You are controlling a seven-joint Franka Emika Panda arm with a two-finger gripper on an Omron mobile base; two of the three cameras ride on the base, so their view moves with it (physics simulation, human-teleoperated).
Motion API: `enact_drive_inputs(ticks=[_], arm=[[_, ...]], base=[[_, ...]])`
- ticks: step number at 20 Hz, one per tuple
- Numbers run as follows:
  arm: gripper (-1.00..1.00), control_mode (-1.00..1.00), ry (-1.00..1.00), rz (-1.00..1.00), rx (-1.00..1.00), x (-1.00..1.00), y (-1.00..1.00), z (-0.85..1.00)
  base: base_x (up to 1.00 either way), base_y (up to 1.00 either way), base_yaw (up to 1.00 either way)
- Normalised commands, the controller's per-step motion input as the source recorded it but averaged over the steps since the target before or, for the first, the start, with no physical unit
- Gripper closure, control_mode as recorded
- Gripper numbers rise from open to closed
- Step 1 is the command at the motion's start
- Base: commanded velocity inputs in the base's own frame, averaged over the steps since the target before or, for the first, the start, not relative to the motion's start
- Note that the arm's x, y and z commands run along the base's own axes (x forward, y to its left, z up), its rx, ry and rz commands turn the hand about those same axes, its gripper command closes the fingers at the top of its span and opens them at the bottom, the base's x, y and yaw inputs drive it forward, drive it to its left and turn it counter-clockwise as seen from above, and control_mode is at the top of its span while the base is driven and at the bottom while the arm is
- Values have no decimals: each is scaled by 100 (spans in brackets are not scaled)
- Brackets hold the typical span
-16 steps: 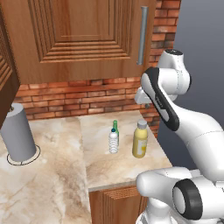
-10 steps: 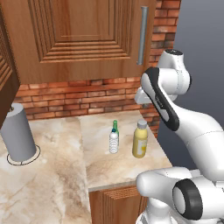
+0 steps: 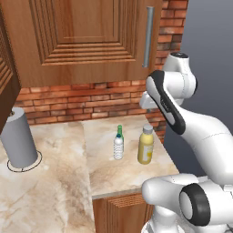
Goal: Place the drinks on the dining counter in a tight cluster.
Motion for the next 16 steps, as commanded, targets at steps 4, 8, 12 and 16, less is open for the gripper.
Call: enact_drive_inputs(ticks=[4,8,12,16], arm=[[-100,-100,0,2,-3,-2,12,-1],[-100,-100,7,0,-5,0,8,-1],[-100,-100,22,0,-8,0,15,-5],[-100,-100,23,0,-4,0,1,-11]], base=[[0,0,0],[0,0,0],[0,0,0],[0,0,0]])
